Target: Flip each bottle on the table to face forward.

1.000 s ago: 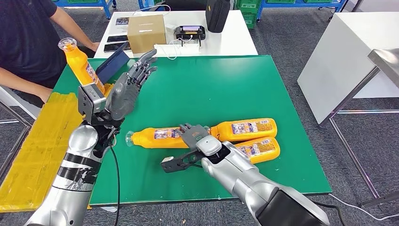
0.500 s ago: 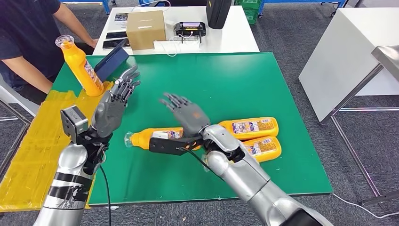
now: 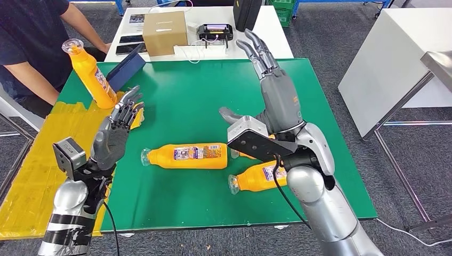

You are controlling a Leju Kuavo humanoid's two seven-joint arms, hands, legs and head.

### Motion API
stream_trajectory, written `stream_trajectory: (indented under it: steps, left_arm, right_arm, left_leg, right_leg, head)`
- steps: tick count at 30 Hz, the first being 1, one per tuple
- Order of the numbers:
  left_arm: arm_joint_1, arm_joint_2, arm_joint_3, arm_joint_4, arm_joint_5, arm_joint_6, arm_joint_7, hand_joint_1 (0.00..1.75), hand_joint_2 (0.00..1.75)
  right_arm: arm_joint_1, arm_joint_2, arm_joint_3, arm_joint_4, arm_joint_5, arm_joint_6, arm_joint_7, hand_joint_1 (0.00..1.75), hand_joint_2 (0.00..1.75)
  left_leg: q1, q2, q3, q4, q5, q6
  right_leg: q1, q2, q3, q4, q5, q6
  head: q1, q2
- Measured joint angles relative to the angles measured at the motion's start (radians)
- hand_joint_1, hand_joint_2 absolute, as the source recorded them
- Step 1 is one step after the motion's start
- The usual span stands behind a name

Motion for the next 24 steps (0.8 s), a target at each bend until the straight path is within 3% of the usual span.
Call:
stream_trajectory:
  steps: [13, 15, 17, 19, 24]
  left_arm:
    - [-0.002, 0.001, 0.005, -0.013, -0.004, -0.002, 0.004, 0.0, 0.0]
    - [-0.022, -0.001, 0.004, -0.011, -0.004, -0.004, 0.017, 0.0, 0.0]
    - [-0.066, -0.01, 0.001, 0.002, -0.001, -0.002, 0.034, 0.0, 0.0]
    - [-0.098, -0.018, -0.003, 0.015, 0.002, 0.002, 0.042, 0.0, 0.0]
    - [-0.119, -0.026, -0.013, 0.028, 0.006, 0.01, 0.043, 0.0, 0.0]
  right_arm:
    - [0.004, -0.021, -0.006, 0.037, 0.077, 0.09, 0.079, 0.0, 1.75]
    - [-0.002, -0.019, 0.015, 0.161, 0.165, 0.111, 0.118, 0.0, 1.75]
    - [-0.012, -0.002, 0.049, 0.392, 0.23, 0.108, 0.13, 0.0, 1.75]
    - [-0.023, 0.017, 0.069, 0.55, 0.243, 0.104, 0.127, 0.0, 1.75]
    - [-0.055, 0.043, 0.081, 0.659, 0.239, 0.127, 0.127, 0.0, 1.75]
  left_leg:
    - [0.001, 0.0, 0.0, 0.0, 0.001, 0.0]
    - [0.001, 0.0, 0.0, 0.0, 0.001, 0.0]
    - [0.0, 0.0, 0.0, 0.0, 0.002, 0.001]
    - [0.0, 0.0, -0.001, 0.0, 0.002, 0.001]
    - [0.0, 0.0, -0.002, 0.0, 0.002, 0.001]
  right_leg:
    - [0.001, 0.0, 0.0, 0.0, 0.0, 0.0]
    - [0.001, 0.0, 0.0, 0.001, 0.0, 0.0]
    - [0.001, 0.0, 0.0, 0.001, 0.0, 0.0]
    - [0.001, 0.0, -0.001, 0.001, 0.001, 0.0]
    - [0.001, 0.0, -0.002, 0.001, 0.001, 0.0]
  head:
    - [0.0, 0.0]
    - [0.0, 0.0]
    - [0.0, 0.0]
    - [0.0, 0.0]
    - [0.0, 0.0]
